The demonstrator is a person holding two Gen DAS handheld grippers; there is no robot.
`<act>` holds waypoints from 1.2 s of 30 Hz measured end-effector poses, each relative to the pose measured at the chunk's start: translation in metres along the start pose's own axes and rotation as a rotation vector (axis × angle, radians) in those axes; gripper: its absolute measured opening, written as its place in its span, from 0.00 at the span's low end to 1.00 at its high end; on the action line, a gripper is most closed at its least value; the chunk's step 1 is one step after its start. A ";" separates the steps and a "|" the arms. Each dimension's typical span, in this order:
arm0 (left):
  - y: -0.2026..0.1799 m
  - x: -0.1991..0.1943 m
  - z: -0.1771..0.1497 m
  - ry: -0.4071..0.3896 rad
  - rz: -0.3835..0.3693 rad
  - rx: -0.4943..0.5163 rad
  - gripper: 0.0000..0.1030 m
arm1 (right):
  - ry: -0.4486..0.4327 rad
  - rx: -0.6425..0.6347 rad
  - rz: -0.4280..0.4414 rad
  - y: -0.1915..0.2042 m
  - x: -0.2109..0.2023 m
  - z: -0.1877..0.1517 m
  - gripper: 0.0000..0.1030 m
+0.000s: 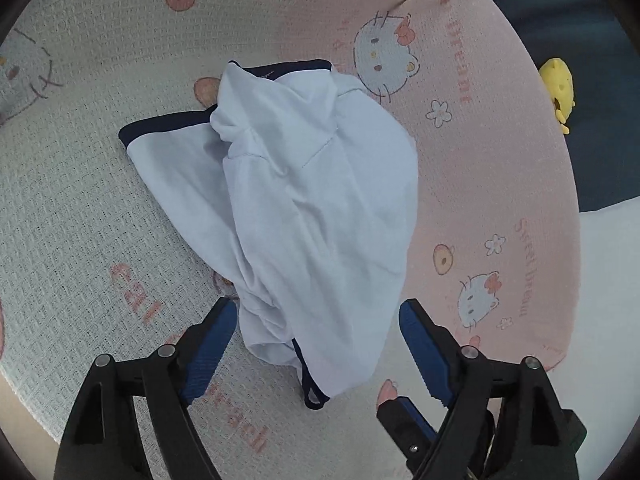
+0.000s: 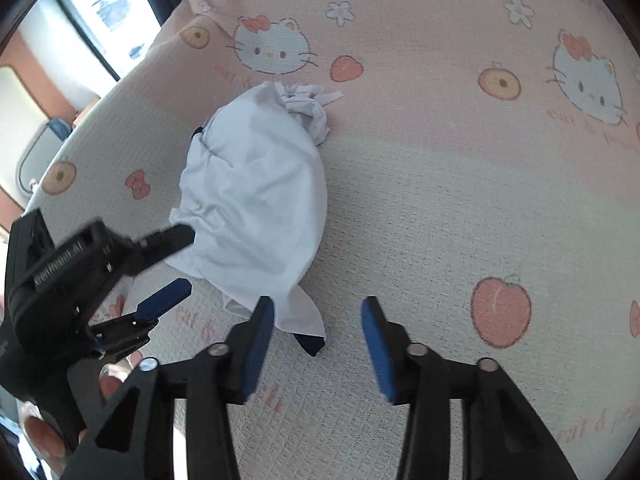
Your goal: Fold clothes
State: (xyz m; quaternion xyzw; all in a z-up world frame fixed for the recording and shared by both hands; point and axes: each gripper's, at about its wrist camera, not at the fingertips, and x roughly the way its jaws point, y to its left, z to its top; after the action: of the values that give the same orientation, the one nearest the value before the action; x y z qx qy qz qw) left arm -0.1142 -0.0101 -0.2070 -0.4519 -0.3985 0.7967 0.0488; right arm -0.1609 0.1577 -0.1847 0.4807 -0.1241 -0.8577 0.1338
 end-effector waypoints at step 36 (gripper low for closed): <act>0.058 0.100 0.139 0.058 0.077 0.062 0.77 | 0.080 -0.109 -0.267 0.032 0.107 0.022 0.66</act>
State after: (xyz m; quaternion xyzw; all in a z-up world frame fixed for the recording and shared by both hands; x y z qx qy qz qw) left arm -0.2615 -0.0880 -0.2765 -0.4883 -0.3543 0.7964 0.0436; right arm -0.2301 0.0921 -0.2467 0.5190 -0.0070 -0.8533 0.0495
